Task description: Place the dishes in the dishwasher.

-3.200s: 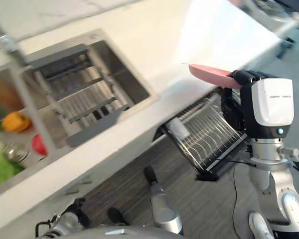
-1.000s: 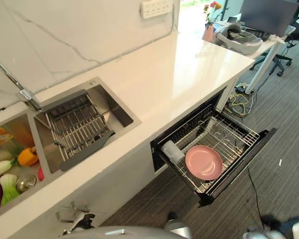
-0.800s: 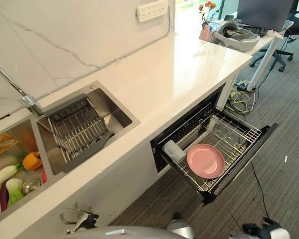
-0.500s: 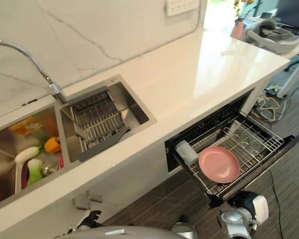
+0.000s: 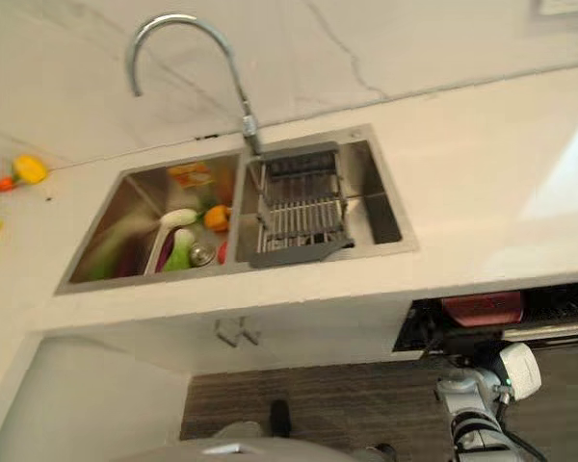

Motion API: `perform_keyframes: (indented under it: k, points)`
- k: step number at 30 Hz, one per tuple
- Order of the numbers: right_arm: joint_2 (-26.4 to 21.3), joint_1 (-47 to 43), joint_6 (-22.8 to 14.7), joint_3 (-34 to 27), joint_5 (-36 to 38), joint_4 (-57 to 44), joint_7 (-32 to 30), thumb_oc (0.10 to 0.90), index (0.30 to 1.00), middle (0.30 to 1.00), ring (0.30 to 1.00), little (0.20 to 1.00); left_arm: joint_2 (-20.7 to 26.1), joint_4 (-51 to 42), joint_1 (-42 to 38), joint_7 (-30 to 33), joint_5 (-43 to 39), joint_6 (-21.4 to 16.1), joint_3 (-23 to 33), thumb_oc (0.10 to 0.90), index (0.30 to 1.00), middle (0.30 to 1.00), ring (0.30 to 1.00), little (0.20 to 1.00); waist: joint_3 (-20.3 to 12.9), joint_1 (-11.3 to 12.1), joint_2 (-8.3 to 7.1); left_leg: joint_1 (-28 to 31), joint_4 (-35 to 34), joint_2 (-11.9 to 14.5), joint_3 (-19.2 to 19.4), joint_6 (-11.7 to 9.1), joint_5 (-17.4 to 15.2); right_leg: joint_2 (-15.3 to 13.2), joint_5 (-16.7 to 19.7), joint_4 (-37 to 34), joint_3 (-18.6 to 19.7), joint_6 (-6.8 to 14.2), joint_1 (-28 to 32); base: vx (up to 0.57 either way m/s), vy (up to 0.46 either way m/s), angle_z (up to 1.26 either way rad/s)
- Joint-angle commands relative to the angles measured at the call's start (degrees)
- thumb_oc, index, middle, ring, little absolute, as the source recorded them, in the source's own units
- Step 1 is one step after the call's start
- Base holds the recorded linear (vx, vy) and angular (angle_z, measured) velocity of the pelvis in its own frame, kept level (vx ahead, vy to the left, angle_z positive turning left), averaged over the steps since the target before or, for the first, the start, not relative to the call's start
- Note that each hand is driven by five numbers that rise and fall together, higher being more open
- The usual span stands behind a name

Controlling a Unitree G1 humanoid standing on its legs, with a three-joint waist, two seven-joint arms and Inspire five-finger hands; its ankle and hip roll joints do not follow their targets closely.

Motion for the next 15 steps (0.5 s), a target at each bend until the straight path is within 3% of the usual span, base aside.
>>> perform_keyframes:
  k: [1, 2, 3, 4, 10, 15]
  points:
    - [-2.98, -11.76, -4.98, 2.65, -5.97, 0.13, 0.24, 0.400, 0.300, 0.300, 0.300, 0.300, 1.39, 2.54, -6.07, -0.60, -2.89, -1.94, -1.33, 0.800, 0.900, 0.900, 0.900, 0.900, 0.44, 1.63, -3.13, 0.93, 0.59, 2.50, -0.97, -5.10, -0.88, -0.25, -9.90, 1.22, 2.30, -0.25, 6.01, 0.02, -0.019, 0.32]
    - [-2.33, -11.17, -5.18, 2.87, -5.99, 0.32, 0.63, 0.522, 0.484, 0.484, 0.484, 0.484, 1.41, 3.13, -6.09, -0.83, -2.99, -1.93, -0.87, 0.800, 0.900, 0.900, 0.900, 0.900, 0.36, 1.54, -3.41, 1.03, 0.59, 2.58, -0.89, -5.04, -0.98, -0.18, -9.89, 1.22, 2.41, -0.23, 5.95, 0.01, -0.017, 0.19]
    - [-2.33, -11.17, -5.18, 2.87, -5.99, 0.32, 0.63, 0.522, 0.484, 0.484, 0.484, 0.484, 1.42, 3.13, -6.09, -0.83, -2.99, -1.93, -0.87, 0.800, 0.900, 0.900, 0.900, 0.900, 0.36, 1.54, -3.41, 1.03, 0.59, 2.58, -0.88, -5.04, -0.98, -0.18, -9.89, 1.22, 2.41, -0.23, 5.95, 0.01, -0.008, 0.10]
    - [-1.50, -10.40, -5.15, 3.36, -6.51, 0.62, 1.11, 0.800, 0.900, 0.900, 0.900, 0.900, 1.37, 3.58, -6.13, -1.20, -2.84, -1.88, -0.51, 0.800, 0.900, 0.900, 0.900, 0.900, 0.28, 1.39, -3.67, 1.15, 0.59, 2.66, -0.72, -4.98, -1.09, -0.20, -9.79, 1.22, 2.72, -0.24, 5.81, 0.01, -0.002, 0.05]
    - [4.41, -3.17, -5.12, 6.36, -8.69, 6.79, 4.61, 0.800, 0.900, 0.900, 0.900, 0.900, 1.09, 4.96, -7.00, -2.22, -1.47, -1.71, -0.10, 0.800, 0.900, 0.900, 0.900, 0.900, 0.29, -1.01, -5.40, 2.72, 0.59, 3.42, 1.82, -4.65, -1.97, -0.17, -8.93, 1.22, 5.73, 0.08, 4.38, 0.00, 0.010, -0.16]
    - [8.21, 3.82, -4.75, 5.22, -4.84, 12.86, 11.81, 0.800, 0.900, 0.900, 0.900, 0.900, 1.24, 4.76, -8.53, -4.38, -3.31, -1.87, 1.32, 0.800, 0.900, 0.900, 0.900, 0.900, 0.10, -3.81, -6.17, 3.95, 0.59, 3.85, 4.04, -4.33, -2.99, -0.21, -7.75, 1.22, 8.18, 0.50, 2.87, 0.00, 0.020, -0.40]
